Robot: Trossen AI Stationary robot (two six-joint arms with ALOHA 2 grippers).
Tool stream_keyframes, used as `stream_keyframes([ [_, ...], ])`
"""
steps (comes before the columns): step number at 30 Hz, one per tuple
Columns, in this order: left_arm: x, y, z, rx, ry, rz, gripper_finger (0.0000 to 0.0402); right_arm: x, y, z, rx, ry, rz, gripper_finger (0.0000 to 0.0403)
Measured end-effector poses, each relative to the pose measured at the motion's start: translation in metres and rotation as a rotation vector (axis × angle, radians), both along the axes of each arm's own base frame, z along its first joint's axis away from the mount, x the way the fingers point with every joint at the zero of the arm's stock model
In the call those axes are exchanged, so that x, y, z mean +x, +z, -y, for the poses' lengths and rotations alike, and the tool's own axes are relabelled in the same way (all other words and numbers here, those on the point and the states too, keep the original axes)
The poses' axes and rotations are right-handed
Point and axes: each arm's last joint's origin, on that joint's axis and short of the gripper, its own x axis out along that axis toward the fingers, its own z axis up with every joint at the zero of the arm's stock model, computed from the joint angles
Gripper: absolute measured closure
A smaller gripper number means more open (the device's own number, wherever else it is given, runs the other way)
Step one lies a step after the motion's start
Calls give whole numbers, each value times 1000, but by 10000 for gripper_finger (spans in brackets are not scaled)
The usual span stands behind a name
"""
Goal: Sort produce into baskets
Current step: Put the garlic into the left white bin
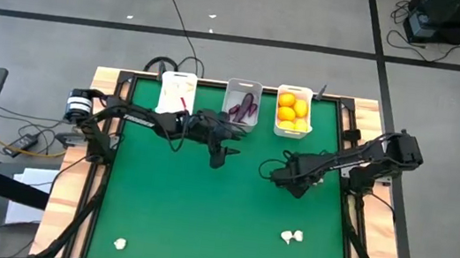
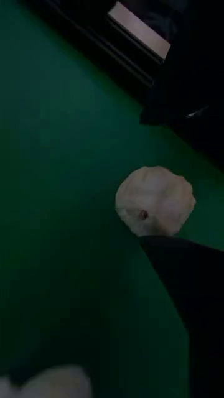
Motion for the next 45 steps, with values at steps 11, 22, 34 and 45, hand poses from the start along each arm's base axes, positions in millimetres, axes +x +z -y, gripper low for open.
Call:
stream_keyframes([
  [11,3,-8,-1,-5,0,-13,174,-11,-24,-2,100,-86,24,126],
  [22,5,-3,4,-46,-96,47,174,7,-5,-9,5,-10,184,262],
  [34,14,16,28,62,-226,253,174,45,62,-34,-353,232,710,258],
  [45,19,20,37,136,-258,345,174,53,112,-65,-474,324,1172,255],
])
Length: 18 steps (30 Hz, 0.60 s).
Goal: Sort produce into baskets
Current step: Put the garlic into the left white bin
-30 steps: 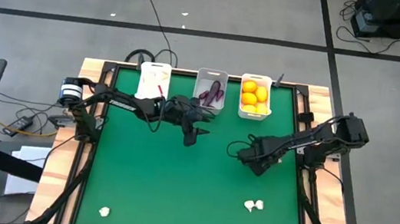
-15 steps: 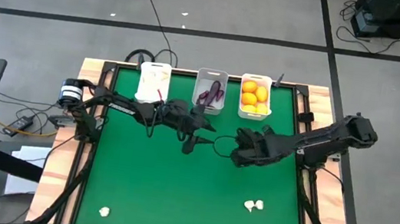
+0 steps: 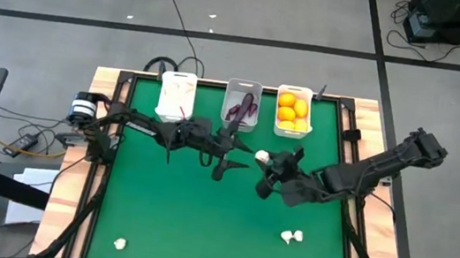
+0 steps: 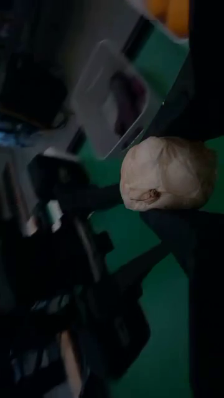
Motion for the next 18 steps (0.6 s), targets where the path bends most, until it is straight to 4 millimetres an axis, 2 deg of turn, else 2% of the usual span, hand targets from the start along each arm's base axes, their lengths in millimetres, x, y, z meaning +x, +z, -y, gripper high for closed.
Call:
stream_keyframes([
  [4,1,3,5,23,-15,36,174,1,10,-9,-28,59,60,254],
  [11,1,10,9,33,-27,108,177,6,18,-12,-7,141,109,254],
  [18,1,12,14,56,-50,134,230,8,18,-11,15,164,111,254],
])
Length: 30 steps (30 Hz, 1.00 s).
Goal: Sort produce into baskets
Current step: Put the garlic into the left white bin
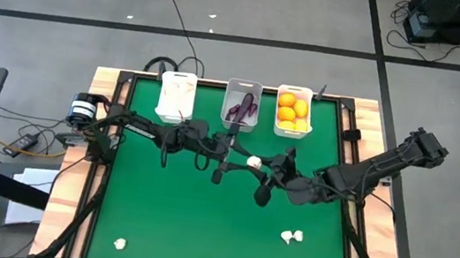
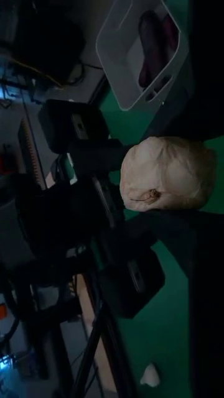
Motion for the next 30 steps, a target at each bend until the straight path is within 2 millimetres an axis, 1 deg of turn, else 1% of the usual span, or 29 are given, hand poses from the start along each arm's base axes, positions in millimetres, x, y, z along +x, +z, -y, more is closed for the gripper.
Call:
stream_keyframes([
  [8,0,0,0,2,-11,-4,310,3,-1,6,35,37,-15,252],
  [11,0,-1,0,-3,-10,-9,343,4,-1,7,38,31,-15,239],
  [13,0,-2,-5,-25,4,-28,365,3,-3,8,32,26,-32,221],
  [15,-2,-4,-13,-67,27,-84,380,1,-7,11,9,15,-83,197],
  [20,-13,-7,-46,-208,148,-238,384,-6,-19,24,-30,-70,-227,127],
  [22,-20,-10,-58,-228,221,-324,383,-11,-24,30,-14,-118,-274,105],
  [25,-40,-11,-75,-211,435,-501,383,-19,-32,36,12,-177,-357,86],
  [27,-59,-7,-87,-156,629,-653,383,-25,-38,38,36,-209,-403,82],
  [30,-87,6,-102,-72,871,-817,383,-34,-50,40,57,-229,-472,82],
])
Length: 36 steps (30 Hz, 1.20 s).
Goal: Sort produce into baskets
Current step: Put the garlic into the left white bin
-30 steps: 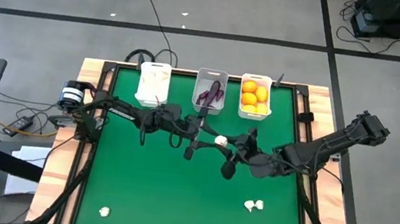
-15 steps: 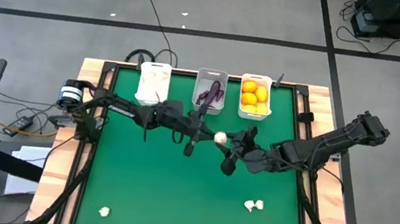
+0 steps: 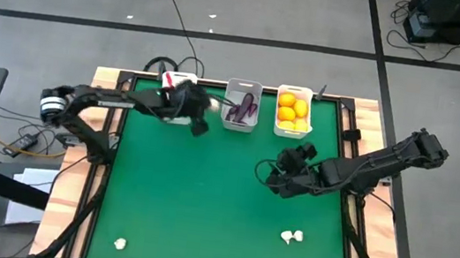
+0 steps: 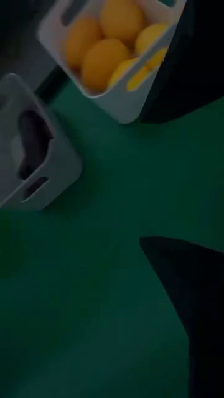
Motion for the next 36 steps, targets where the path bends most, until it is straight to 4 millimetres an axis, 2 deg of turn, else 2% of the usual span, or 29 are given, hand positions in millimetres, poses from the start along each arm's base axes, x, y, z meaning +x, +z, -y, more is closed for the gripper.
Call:
stream_keyframes([
  [3,-20,7,-17,20,95,-99,383,-5,-13,1,16,-15,-24,84],
  [10,-63,-12,-65,-125,247,-292,382,-17,-38,6,39,-21,-115,86],
  [15,-80,-14,-85,-151,359,-278,353,-19,-43,5,91,-20,-133,87],
  [23,-86,-16,-85,-174,403,-309,213,-22,-45,3,179,5,-185,87],
  [26,-86,-15,-83,-187,412,-318,180,-24,-46,4,193,24,-232,87],
  [31,-72,-10,-71,-173,359,-306,164,-26,-49,9,211,2,-262,87],
  [36,-48,-7,-48,-135,241,-262,163,-27,-64,16,281,-7,-248,87],
])
